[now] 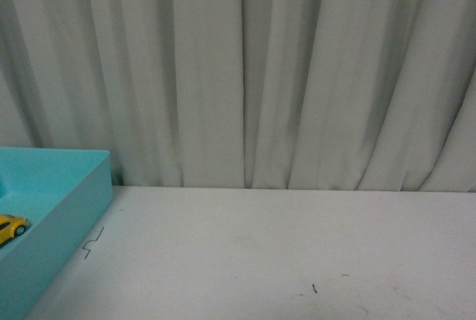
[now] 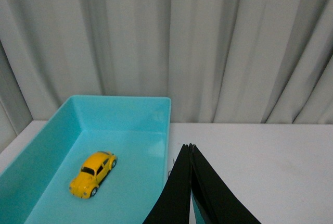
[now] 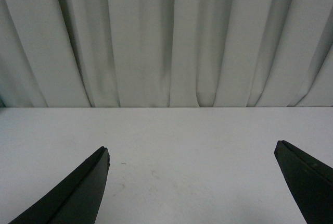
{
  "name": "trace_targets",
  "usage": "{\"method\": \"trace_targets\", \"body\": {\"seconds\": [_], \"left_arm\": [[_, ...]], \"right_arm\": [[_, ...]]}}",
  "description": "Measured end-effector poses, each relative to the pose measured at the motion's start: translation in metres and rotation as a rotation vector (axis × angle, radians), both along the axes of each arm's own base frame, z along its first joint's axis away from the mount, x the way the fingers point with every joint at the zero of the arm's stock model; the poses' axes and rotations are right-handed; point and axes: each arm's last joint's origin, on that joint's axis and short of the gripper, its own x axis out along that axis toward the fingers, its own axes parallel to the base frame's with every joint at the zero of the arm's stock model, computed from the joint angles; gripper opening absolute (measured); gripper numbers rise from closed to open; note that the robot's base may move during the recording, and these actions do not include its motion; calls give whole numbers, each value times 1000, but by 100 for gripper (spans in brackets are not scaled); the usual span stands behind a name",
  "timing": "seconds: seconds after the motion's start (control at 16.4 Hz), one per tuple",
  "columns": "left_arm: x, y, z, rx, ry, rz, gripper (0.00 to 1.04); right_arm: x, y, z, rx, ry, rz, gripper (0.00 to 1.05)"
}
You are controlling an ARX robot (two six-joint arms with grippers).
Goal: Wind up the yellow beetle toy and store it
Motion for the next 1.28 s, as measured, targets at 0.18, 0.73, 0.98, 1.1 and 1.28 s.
{"method": "trace_targets", "body": {"seconds": [0.18,0.73,0.98,1.1,1.28], "left_arm": [[-15,0,-12,0,20,0,2],[-42,0,-22,0,-6,1,2],[-49,0,-22,0,-4,1,2],[-52,0,-22,0,-2,0,2],[-55,0,-21,0,-7,1,2]], "right_arm": [[0,0,0,0,0,0,98],[0,0,0,0,0,0,98],[0,0,0,0,0,0,98],[0,0,0,0,0,0,98],[0,0,0,0,0,0,98]]}}
